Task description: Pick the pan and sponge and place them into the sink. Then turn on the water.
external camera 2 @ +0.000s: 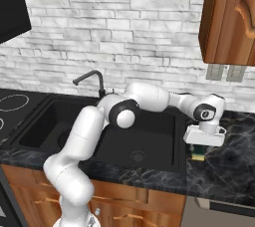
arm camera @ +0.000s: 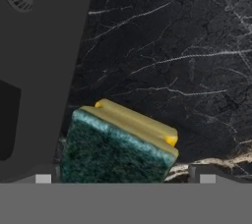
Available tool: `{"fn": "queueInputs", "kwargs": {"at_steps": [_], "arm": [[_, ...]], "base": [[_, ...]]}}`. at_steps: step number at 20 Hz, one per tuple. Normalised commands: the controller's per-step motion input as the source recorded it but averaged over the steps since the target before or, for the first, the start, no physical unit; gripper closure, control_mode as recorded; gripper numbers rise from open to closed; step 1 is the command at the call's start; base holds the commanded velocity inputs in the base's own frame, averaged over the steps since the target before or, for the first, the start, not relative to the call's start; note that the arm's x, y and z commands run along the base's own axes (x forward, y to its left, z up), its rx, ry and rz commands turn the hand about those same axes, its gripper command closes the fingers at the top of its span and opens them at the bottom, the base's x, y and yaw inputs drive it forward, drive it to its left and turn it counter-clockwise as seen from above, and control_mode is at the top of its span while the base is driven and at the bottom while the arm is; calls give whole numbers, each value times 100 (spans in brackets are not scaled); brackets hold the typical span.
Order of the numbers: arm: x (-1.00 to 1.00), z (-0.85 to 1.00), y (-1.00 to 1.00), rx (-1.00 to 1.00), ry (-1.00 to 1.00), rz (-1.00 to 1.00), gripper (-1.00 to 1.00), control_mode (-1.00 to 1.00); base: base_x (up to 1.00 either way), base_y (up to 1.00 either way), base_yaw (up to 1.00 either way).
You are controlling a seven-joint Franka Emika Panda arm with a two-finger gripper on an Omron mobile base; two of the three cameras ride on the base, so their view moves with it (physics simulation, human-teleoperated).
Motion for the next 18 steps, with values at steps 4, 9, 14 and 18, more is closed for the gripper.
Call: {"fn": "queueInputs", "kwargs": {"at_steps": [4, 9, 14, 18], "arm": [[0, -25, 0, 0, 0, 1, 100, -100], [-2, -27, 0, 0, 0, 2, 100, -100], [-5, -27, 2, 0, -1, 2, 100, -100], [-6, -4, 4, 0, 0, 0, 100, -100]], "base": [[0, 0, 0], [0, 0, 0], [0, 0, 0], [0, 0, 0]]}}
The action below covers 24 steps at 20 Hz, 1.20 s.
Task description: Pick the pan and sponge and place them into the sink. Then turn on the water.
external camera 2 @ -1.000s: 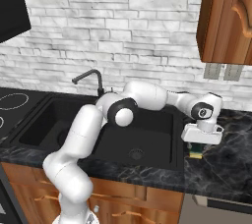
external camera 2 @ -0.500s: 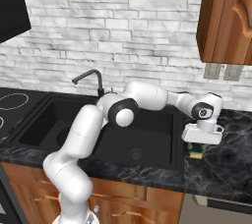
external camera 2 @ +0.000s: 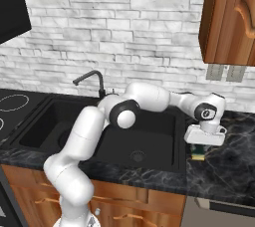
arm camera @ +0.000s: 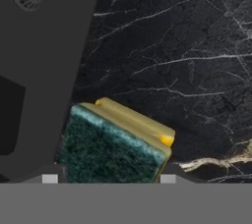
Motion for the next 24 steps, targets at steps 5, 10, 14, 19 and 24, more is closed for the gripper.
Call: {"fn": "queueInputs", "kwargs": {"at_steps": [5, 10, 14, 19, 24], "arm": [[-14, 1, 6, 0, -5, 0, 100, -100], [-24, -1, 16, 0, -6, 1, 100, -100], [-28, -11, 16, 1, -4, 1, 100, -100], [-31, -10, 27, 1, -3, 1, 100, -100], [-32, -5, 39, 0, -4, 1, 100, -100]], "base": [[0, 0, 0], [0, 0, 0], [0, 0, 0], [0, 0, 0], [0, 0, 0]]}}
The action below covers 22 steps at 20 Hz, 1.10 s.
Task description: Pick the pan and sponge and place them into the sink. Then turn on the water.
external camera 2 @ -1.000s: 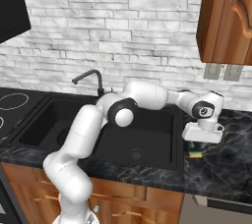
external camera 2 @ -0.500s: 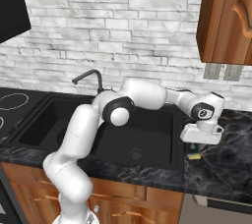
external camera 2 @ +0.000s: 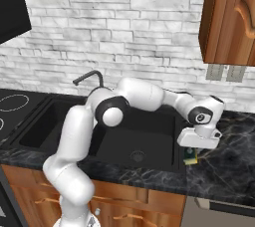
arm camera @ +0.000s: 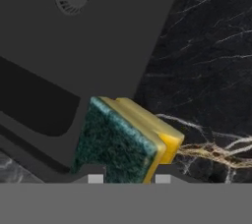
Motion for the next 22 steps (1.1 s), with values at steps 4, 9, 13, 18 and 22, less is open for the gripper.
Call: {"fn": "queueInputs", "kwargs": {"at_steps": [4, 9, 13, 18, 22], "arm": [[-27, 14, 21, 1, -6, 0, 100, -100], [-27, 26, 13, 0, -9, 0, 100, -100], [-24, 32, 11, 0, -9, 0, 100, -100], [-23, 27, 23, 1, -9, 0, 100, -100], [-13, 13, 45, 4, -8, 0, 100, -100]], "base": [[0, 0, 0], [0, 0, 0], [0, 0, 0], [0, 0, 0], [0, 0, 0]]}}
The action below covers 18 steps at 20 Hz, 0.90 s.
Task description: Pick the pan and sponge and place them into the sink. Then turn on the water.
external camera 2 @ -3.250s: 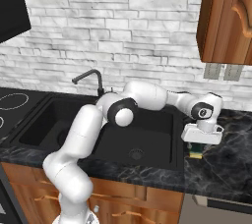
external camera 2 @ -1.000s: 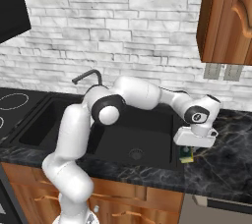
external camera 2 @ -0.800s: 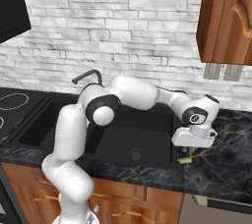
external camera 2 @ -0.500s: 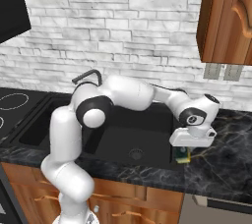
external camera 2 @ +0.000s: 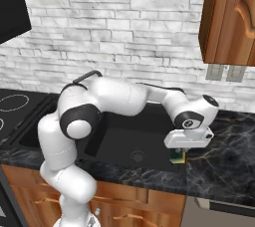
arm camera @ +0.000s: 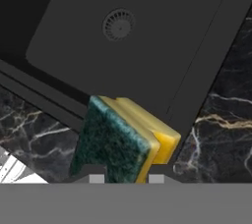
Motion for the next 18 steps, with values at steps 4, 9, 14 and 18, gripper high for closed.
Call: {"fn": "queueInputs", "kwargs": {"at_steps": [4, 9, 14, 18], "arm": [[-3, 9, 54, 5, -9, 0, 100, -100], [0, 22, 55, 1, -10, 0, 100, -100], [0, 26, 54, 1, -7, 0, 100, -100], [-2, 19, 56, 2, -3, 0, 100, -100]], "base": [[0, 0, 0], [0, 0, 0], [0, 0, 0], [0, 0, 0]]}}
